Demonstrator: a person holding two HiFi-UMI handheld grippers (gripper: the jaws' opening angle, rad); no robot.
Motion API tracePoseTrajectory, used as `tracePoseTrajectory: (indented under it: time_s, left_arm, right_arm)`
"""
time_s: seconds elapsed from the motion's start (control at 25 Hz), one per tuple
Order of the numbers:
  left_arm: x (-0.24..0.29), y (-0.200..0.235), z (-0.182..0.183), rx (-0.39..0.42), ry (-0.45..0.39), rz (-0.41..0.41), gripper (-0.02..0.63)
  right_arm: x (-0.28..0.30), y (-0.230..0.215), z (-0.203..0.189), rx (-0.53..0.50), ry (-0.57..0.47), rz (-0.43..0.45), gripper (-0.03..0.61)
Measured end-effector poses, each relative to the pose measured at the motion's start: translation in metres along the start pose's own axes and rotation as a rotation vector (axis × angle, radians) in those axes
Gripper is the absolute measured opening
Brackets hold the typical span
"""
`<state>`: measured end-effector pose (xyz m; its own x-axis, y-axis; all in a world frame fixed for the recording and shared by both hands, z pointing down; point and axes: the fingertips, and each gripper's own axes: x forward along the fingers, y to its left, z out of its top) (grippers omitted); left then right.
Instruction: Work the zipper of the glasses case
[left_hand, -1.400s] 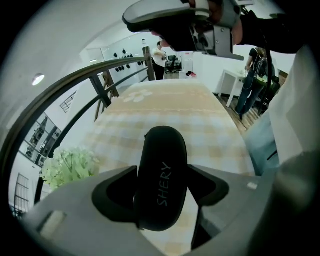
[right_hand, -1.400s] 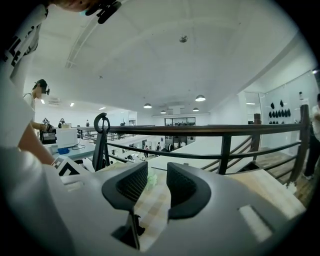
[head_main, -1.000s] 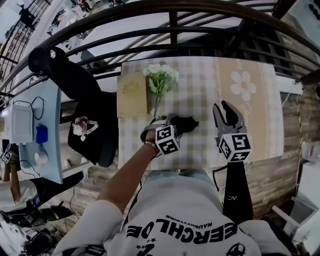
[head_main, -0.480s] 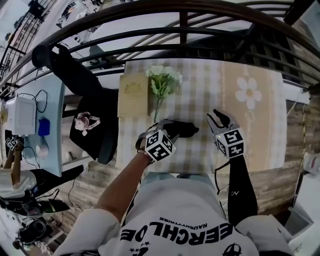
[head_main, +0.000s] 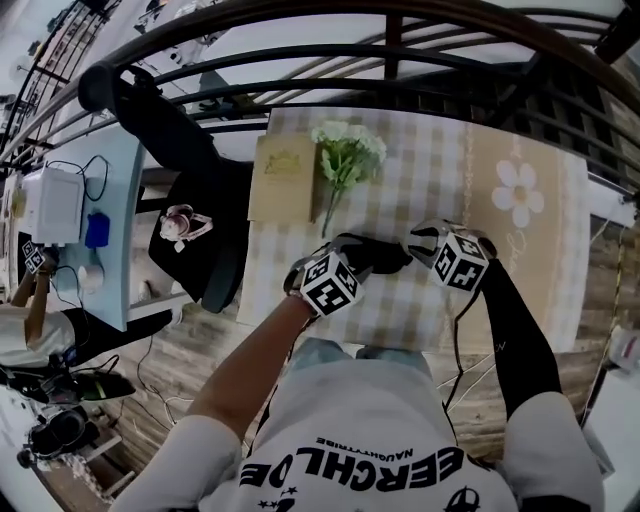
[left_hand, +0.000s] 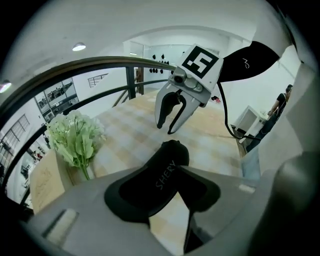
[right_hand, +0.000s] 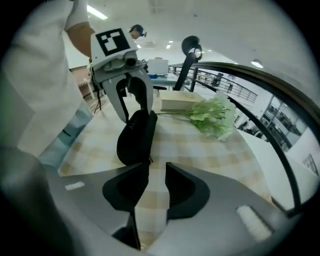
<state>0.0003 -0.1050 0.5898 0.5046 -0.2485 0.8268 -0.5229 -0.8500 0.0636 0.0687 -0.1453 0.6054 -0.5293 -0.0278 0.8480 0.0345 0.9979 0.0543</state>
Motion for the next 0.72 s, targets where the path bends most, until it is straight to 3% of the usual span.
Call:
tracePoseTrajectory:
  time_s: [0.16, 0.44, 0.72]
  left_arm:
    - [0.001, 0.001, 0.0, -0.015, 0.005, -0.005, 0.172]
    - [0.001, 0.001, 0.0, -0.021, 0.019, -0.014, 0.172]
    - [0.003, 0.0, 0.002, -0.008, 0.045, -0.001, 0.17]
  right_arm:
    - [0.015, -0.003, -0.004, -0.229, 0.088, 0.05, 0.066]
    - [0.034, 0.012, -0.003, -0.513, 0.183, 0.186, 0.095]
    - [0.041, 0.017, -0.002, -0.951, 0.231, 0.209, 0.087]
